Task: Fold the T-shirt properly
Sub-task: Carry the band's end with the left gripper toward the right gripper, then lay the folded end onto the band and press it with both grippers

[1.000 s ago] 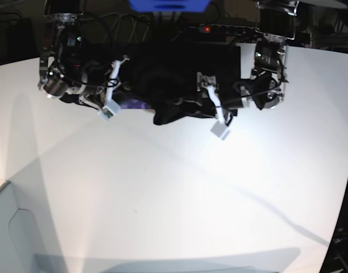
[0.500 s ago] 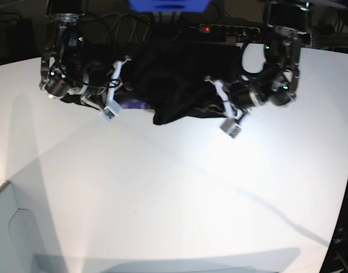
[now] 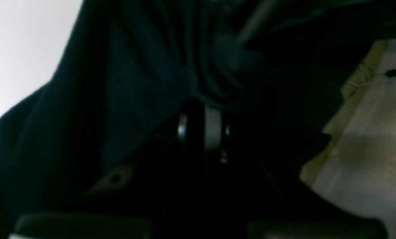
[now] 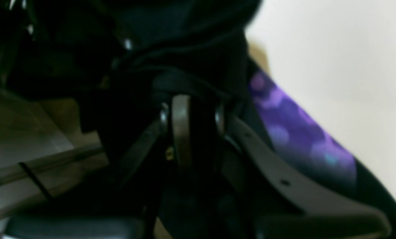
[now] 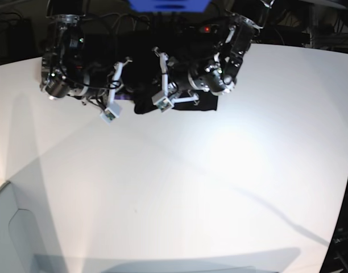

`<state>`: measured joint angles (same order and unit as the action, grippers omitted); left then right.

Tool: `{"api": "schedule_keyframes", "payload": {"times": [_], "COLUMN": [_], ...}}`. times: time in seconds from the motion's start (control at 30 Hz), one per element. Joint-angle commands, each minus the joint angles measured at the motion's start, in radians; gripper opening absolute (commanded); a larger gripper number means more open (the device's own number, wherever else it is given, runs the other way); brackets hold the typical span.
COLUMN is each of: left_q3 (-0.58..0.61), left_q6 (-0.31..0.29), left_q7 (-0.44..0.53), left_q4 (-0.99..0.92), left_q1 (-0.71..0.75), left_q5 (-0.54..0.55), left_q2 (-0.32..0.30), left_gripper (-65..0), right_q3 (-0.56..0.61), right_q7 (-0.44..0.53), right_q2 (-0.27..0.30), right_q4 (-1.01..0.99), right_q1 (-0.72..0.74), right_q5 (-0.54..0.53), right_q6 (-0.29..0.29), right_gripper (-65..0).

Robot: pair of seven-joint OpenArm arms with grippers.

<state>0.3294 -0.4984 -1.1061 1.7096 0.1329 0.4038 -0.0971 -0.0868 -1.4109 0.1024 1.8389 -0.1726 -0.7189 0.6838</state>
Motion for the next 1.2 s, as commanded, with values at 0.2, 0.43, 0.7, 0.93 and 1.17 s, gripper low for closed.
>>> {"api": "schedule_keyframes", "payload": {"times": [0.2,0.43,0.7,0.93,1.17], "left_q3": [-0.003,-0.063,-0.246,-0.316,-0.321], "left_q6": [-0.006,-0.006,-0.006,-0.006,-0.006], "left_q7": [0.017,0.024,0.142,0.252,0.274], "left_q4": [0.014,0.008,-0.138,-0.228,-0.268], "left_q1": [-0.011,-0.003,0.037,0.086,0.087], "left_q5": [0.065,0.063,0.063,0.065,0.065], "left_q2": [-0.02,-0.114,-0.177,-0.191,-0.183], "left_gripper": [-58.7,-58.7,-58.7,-58.7,-58.7], "right_q3": [-0.001,-0.001,-0.003,-0.005,0.002], "right_q7": [0.015,0.015,0.015,0.015,0.015], "right_q2": [0.004,0.004,0.004,0.004,-0.059], "right_q4": [0.014,0.014,0.014,0.034,0.158], "right_q1": [0.012,0.014,0.015,0.023,0.029], "right_q5": [-0.021,-0.021,-0.021,-0.023,-0.026], "right_q6": [0.014,0.014,0.014,0.014,0.014], "right_gripper": [-54.0,-54.0,-54.0,-54.0,-54.0]}}
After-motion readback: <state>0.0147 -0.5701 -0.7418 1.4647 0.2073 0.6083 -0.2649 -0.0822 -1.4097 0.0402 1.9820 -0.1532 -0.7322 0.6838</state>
